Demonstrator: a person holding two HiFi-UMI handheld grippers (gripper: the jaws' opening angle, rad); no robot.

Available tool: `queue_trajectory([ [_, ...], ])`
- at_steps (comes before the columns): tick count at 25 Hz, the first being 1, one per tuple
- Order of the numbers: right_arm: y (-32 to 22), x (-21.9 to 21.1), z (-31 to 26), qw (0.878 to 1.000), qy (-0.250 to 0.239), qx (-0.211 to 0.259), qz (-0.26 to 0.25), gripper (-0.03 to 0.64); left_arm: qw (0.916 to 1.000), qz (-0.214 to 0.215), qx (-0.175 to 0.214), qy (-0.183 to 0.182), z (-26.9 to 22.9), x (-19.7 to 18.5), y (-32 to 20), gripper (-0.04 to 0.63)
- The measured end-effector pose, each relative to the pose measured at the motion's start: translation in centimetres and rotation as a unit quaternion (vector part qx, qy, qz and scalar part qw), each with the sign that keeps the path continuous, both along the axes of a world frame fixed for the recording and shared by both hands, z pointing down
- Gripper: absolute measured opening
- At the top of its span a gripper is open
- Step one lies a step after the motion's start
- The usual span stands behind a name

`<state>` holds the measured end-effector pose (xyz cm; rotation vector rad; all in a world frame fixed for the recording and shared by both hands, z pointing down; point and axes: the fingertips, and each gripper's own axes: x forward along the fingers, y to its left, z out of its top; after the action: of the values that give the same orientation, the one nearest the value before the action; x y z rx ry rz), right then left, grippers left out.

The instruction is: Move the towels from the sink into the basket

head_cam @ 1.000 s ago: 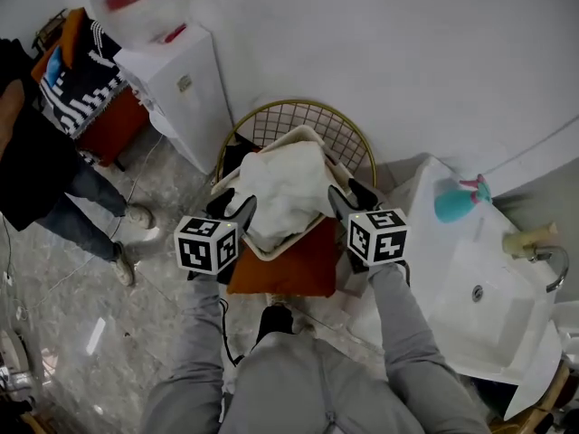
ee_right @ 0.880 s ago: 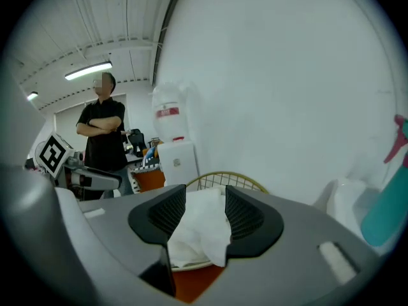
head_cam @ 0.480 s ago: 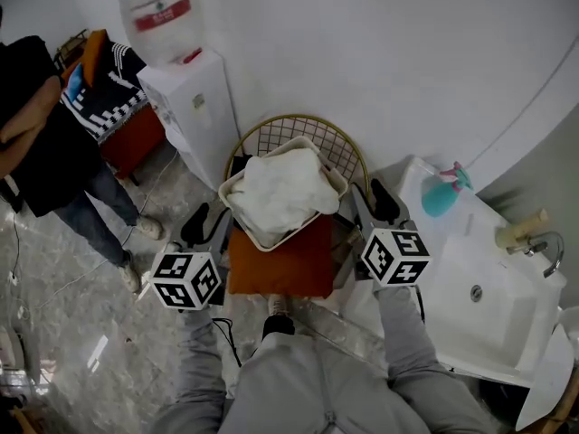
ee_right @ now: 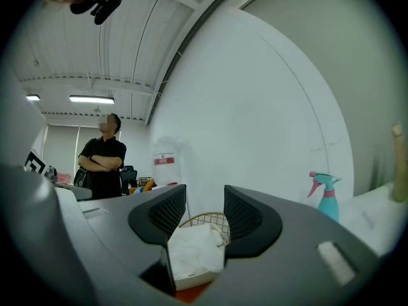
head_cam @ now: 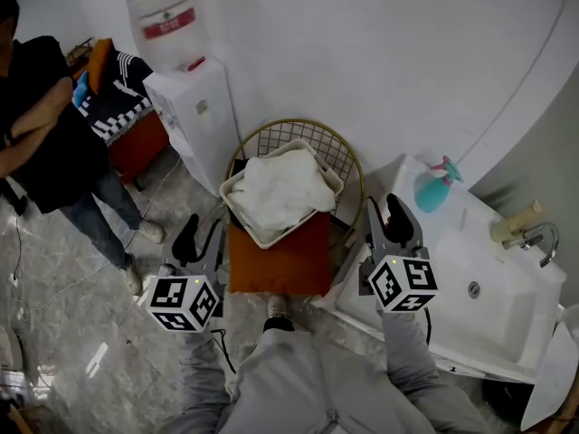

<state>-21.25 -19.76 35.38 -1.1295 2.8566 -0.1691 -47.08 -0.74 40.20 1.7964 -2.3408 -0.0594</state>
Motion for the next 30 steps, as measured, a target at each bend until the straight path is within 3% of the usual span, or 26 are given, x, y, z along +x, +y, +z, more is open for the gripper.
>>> queue_trajectory([
  [9,2.0,1.7,1.0,1.000,0.008,0.001,-0.003,0.173,0.9996,-0.011,0.014,-0.022,-1.1,1.4,1.3,0.222],
  [30,1.9,1.8,1.5,1.000,0.028,0.006,-0.009,0.172,0.9990,-0.014,0.021,-0.036,-2.2,2.8,1.0,0.222],
])
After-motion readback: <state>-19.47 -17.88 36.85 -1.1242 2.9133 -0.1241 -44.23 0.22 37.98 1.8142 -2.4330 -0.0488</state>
